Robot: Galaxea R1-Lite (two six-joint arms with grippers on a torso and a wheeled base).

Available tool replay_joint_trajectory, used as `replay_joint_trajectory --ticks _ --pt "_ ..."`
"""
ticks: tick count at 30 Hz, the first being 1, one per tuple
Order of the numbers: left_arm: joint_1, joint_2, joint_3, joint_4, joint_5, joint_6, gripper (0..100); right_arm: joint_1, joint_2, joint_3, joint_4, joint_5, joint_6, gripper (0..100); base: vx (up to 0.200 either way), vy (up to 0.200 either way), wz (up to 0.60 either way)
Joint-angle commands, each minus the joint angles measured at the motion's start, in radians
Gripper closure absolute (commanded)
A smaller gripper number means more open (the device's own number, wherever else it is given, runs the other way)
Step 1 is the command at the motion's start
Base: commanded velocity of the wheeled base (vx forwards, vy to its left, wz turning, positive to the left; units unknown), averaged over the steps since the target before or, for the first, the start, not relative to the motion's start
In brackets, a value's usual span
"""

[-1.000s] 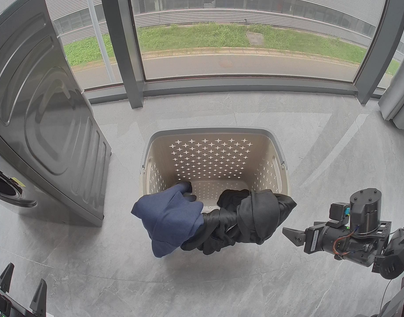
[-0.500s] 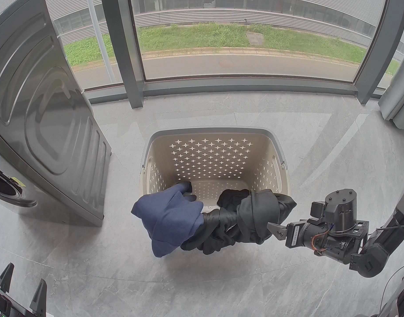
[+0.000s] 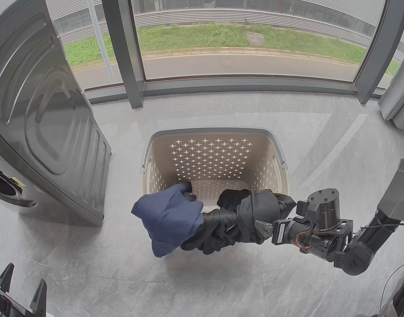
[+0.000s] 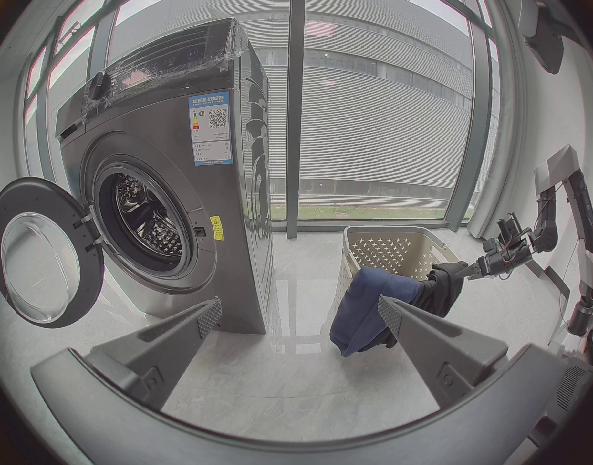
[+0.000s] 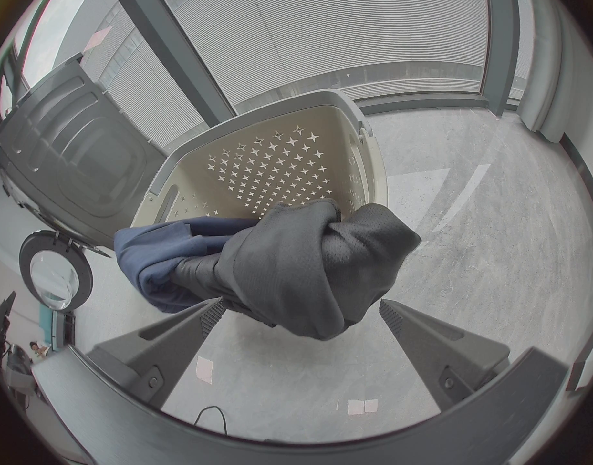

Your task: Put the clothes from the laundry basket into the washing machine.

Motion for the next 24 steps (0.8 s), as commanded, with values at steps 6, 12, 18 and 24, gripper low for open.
replay_joint_trajectory --ticks 6,12,18,24 --pt "0.000 -0.012 0.016 0.000 0.000 -0.001 0 -0.006 0.081 -0.073 -0.001 -0.016 0.027 0 0.000 0.000 0.00" --pt "0.000 -0.012 0.016 0.000 0.000 -0.001 0 -0.004 0.086 -0.099 -0.001 -0.018 0.036 100 0.000 0.000 0.00" --pt "0.000 -0.012 0.016 0.000 0.000 -0.001 0 -0.007 0.089 -0.114 -0.001 -0.018 0.038 100 0.000 0.000 0.00" --pt "0.000 -0.012 0.016 0.000 0.000 -0.001 0 0.001 0.080 -0.097 0.000 -0.018 0.039 100 0.000 0.000 0.00"
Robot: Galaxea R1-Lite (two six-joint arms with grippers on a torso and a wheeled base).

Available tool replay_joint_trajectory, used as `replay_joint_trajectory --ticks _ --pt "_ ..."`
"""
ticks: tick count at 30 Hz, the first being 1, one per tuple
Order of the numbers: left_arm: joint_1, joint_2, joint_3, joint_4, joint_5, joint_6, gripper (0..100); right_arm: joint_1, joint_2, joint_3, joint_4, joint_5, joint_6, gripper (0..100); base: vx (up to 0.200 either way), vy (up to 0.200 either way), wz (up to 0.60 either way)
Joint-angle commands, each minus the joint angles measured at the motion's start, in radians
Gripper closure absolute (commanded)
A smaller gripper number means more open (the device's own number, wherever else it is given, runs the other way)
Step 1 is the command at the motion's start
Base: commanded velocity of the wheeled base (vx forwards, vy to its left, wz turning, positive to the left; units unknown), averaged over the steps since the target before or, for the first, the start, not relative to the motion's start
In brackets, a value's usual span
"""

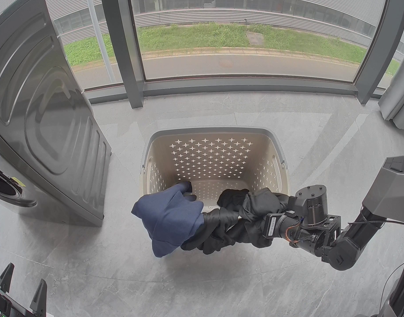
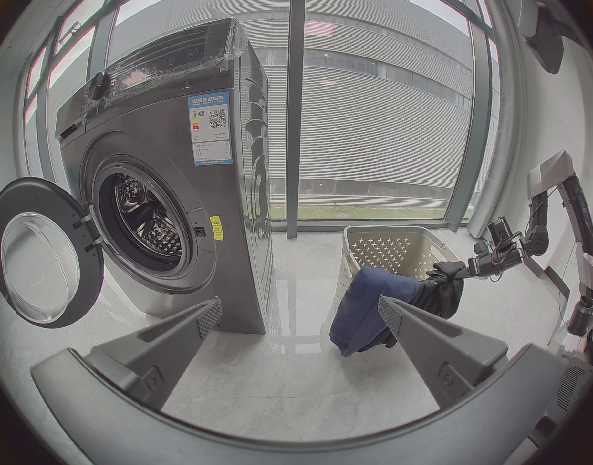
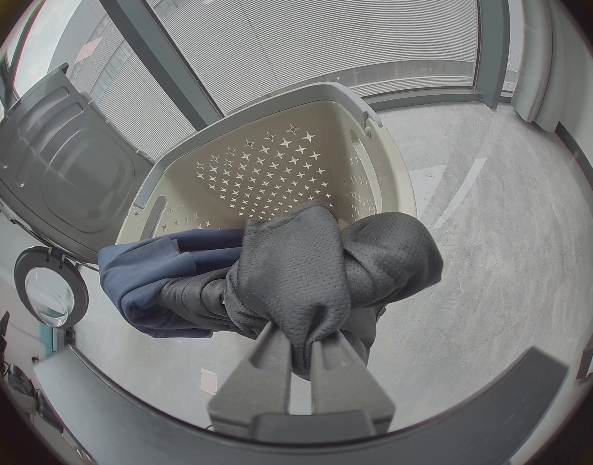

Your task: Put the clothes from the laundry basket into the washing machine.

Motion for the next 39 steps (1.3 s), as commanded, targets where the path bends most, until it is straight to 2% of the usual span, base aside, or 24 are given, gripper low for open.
replay_joint_trajectory --ticks 1,10,16,21,25,29,35,37,39 --pt "0.000 -0.012 0.016 0.000 0.001 -0.001 0 0.011 -0.019 0.021 0.000 -0.002 0.001 100 0.000 0.000 0.00" --pt "0.000 -0.012 0.016 0.000 0.001 -0.001 0 0.077 -0.277 0.134 0.017 -0.011 0.006 100 0.000 0.000 0.00" --pt "-0.002 -0.012 0.016 0.000 0.001 -0.001 0 0.090 -0.435 0.216 0.014 -0.008 0.004 100 0.000 0.000 0.00" --pt "0.000 -0.012 0.016 0.000 0.001 0.001 0 0.106 -0.550 0.243 0.005 -0.005 -0.003 100 0.000 0.000 0.00" --pt "0.000 -0.011 0.016 0.000 0.002 0.001 0 0.100 -0.654 0.269 0.004 -0.008 -0.034 100 0.000 0.000 0.00" --pt "0.000 -0.012 0.016 0.000 0.001 0.001 0 0.070 -0.753 0.297 0.000 0.004 -0.091 100 0.000 0.000 0.00" --pt "0.000 -0.012 0.016 0.000 0.001 0.001 0 0.072 -0.771 0.326 0.000 0.009 -0.097 100 0.000 0.000 0.00" --pt "-0.002 -0.012 0.016 0.000 0.001 0.002 0 0.081 -0.786 0.381 0.002 0.010 -0.098 100 0.000 0.000 0.00" --pt "-0.002 -0.012 0.016 0.000 0.001 0.004 0 0.080 -0.794 0.395 0.000 0.010 -0.101 100 -0.200 0.000 0.00"
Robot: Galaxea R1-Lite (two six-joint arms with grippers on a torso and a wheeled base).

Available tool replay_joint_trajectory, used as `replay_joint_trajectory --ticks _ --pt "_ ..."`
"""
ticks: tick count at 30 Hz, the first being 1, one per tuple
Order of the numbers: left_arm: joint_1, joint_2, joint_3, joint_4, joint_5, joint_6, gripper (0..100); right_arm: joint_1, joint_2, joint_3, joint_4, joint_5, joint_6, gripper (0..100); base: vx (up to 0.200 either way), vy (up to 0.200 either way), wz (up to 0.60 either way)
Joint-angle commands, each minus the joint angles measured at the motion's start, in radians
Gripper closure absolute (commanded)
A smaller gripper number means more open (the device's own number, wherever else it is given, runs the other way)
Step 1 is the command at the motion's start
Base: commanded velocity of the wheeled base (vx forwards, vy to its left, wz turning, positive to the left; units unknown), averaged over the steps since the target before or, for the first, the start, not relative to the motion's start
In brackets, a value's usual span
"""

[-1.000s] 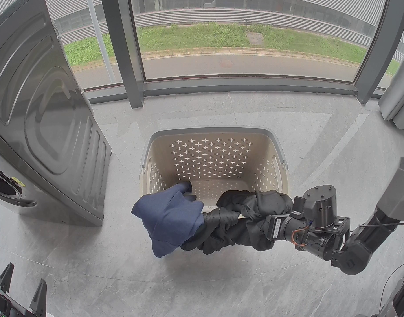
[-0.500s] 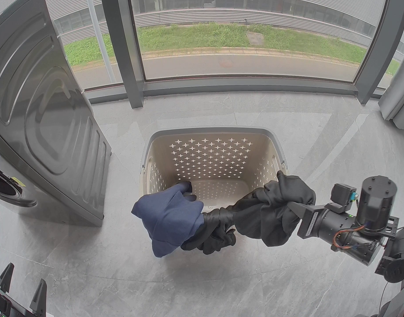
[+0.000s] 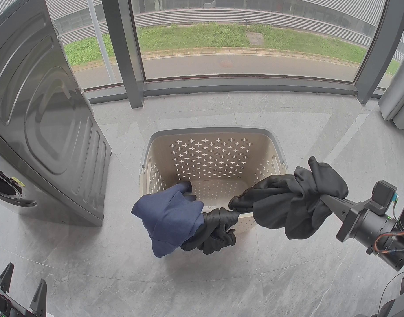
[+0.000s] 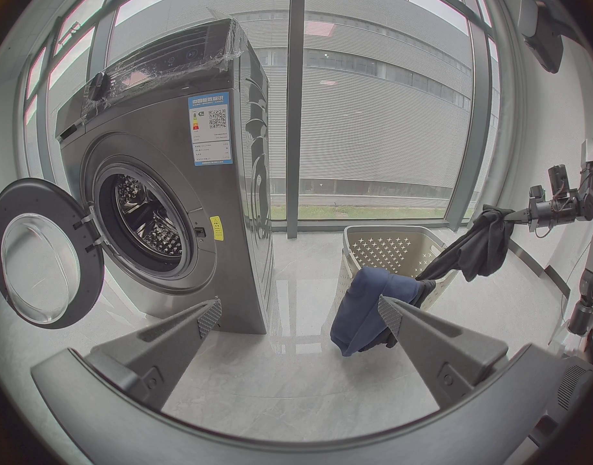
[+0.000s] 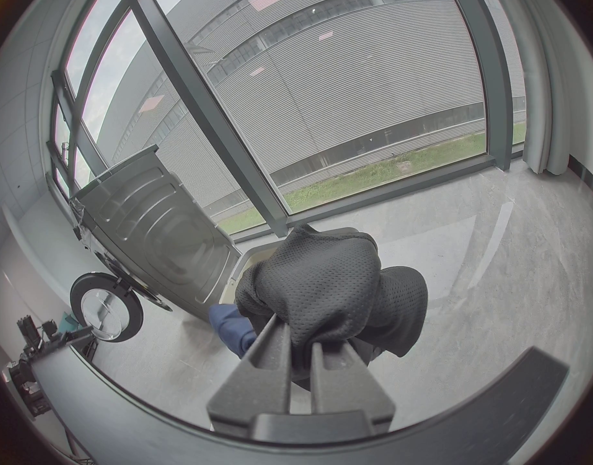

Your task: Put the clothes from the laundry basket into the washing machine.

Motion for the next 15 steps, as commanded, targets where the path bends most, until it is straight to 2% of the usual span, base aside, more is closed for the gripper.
replay_joint_trajectory --ticks 1,3,7,10,12,15 --pt "-0.001 -0.012 0.016 0.000 0.000 0.001 0 0.003 -0.048 0.047 -0.001 0.001 -0.004 100 -0.200 0.000 0.00" --pt "-0.001 -0.012 0.016 0.000 0.000 0.003 0 0.006 -0.084 0.058 0.002 0.003 -0.004 100 -0.200 0.000 0.00" --pt "-0.001 -0.012 0.016 0.000 0.000 0.001 0 0.002 -0.077 0.000 0.003 0.012 -0.010 100 -0.200 0.000 0.00" --pt "-0.001 -0.012 0.016 0.000 0.000 0.000 0 0.000 -0.074 -0.030 0.003 0.017 -0.030 100 0.000 0.000 0.00" --pt "0.000 -0.012 0.016 0.000 0.000 0.000 0 -0.004 -0.070 -0.043 0.000 0.043 -0.053 100 0.000 0.000 0.00" --pt "-0.001 -0.012 0.016 0.000 0.000 0.000 0 -0.004 -0.070 -0.045 -0.001 0.050 -0.072 100 0.000 0.000 0.00"
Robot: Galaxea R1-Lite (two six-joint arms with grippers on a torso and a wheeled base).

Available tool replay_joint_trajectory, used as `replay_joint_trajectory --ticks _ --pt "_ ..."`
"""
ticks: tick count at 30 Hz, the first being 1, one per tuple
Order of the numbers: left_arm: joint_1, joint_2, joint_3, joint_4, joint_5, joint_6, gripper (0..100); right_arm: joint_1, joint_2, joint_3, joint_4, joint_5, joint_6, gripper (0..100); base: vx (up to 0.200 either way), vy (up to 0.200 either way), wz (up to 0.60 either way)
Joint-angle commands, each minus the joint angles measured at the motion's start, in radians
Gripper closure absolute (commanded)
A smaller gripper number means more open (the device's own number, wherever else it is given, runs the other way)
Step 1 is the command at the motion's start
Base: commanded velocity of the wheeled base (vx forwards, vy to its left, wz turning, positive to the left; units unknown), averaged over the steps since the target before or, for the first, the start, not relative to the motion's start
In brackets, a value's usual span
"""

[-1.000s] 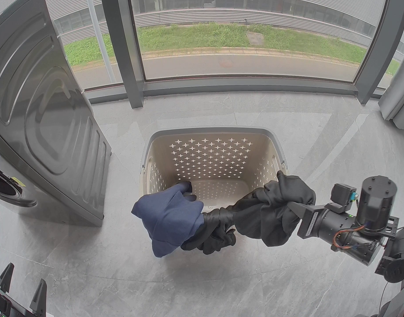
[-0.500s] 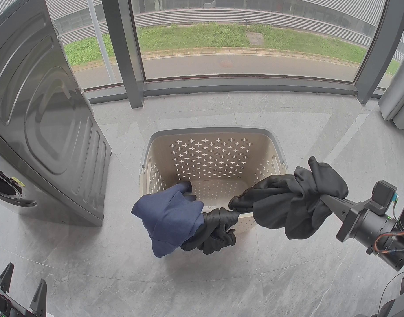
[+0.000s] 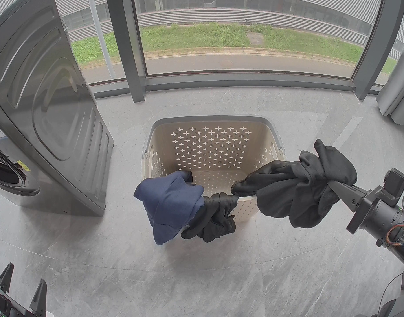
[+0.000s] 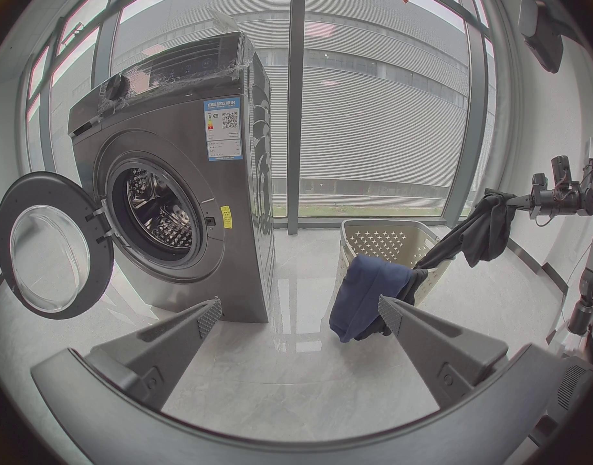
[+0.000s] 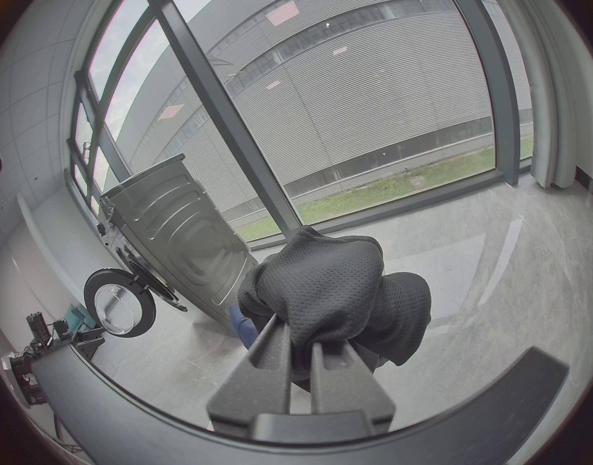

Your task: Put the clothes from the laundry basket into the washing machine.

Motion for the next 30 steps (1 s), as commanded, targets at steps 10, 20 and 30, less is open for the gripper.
replay_joint_trajectory --ticks 10,20,30 --pt "0.000 -0.012 0.016 0.000 0.000 0.000 0 0.000 0.003 -0.053 0.011 0.072 -0.040 100 0.000 0.120 0.00" --pt "0.000 -0.012 0.016 0.000 0.000 -0.001 0 0.000 0.020 -0.053 0.012 0.066 -0.040 100 0.000 0.200 0.00" --pt "0.001 -0.012 0.016 0.000 0.000 -0.001 0 -0.002 0.045 -0.047 0.011 0.063 -0.038 100 0.000 0.200 0.00"
